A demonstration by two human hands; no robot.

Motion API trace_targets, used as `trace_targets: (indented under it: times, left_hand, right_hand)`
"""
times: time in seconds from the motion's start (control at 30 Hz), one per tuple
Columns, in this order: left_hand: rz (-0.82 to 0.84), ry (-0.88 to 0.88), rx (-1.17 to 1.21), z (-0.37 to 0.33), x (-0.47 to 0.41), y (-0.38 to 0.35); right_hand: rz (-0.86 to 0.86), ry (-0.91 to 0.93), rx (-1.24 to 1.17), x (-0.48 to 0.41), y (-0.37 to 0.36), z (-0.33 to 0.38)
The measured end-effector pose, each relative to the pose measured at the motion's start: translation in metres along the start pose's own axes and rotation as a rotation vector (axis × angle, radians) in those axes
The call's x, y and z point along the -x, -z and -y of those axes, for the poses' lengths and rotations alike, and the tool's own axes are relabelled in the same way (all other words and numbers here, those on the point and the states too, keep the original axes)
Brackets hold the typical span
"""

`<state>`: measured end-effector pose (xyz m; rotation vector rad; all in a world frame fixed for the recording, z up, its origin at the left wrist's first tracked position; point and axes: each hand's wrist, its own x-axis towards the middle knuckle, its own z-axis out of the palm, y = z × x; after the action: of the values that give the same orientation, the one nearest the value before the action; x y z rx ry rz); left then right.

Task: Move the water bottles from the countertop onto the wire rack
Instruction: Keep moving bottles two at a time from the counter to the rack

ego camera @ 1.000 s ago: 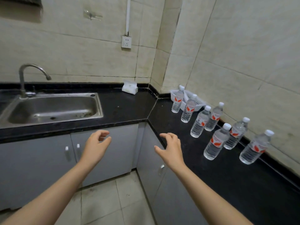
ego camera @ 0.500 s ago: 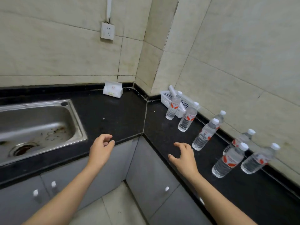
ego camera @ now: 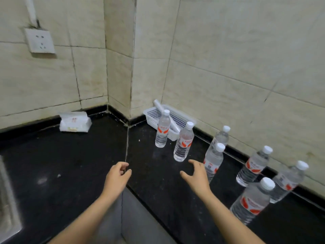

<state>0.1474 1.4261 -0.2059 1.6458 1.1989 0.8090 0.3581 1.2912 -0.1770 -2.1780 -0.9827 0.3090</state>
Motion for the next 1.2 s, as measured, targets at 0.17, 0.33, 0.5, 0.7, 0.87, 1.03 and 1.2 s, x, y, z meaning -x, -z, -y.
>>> trace_targets:
  times: [0.17,0.33,0.5,0.7,0.87,1.03,1.2]
  left_hand:
    - [0.015,0.022,-0.021,-0.023,-0.074,-0.038]
    - [0.087,0.097,-0.076,-0.015,-0.11,-0.076]
    - [0.173,0.145,-0.127,-0.005,-0.154,-0.103]
    - [0.313,0.014,-0.069,-0.032,-0.226,-0.125]
    - [0.445,-0.098,0.032,-0.05,-0.278,-0.151]
    - [0.501,-0.207,0.092,-0.059,-0.296,-0.181]
    - [0.438,-0.28,0.028,-0.059,-0.286,-0.195]
  right_hand:
    - [0.024,-0.074,-0.167,-0.071,-0.022,-0.004]
    - [-0.166,-0.186,-0.259,-0.131,-0.032,-0.008]
    - [-0.174,-0.232,-0.344,-0.186,-0.045,-0.013]
    - [-0.264,-0.237,-0.257,-0.218,-0.041,-0.011]
    - [-0.224,-0.272,-0.26,-0.222,-0.043,-0.008]
    - [-0.391,-0.318,-0.263,-0.219,-0.06,-0.005]
    - [-0.432,-0.341,-0.276,-0.215,-0.064,-0.005]
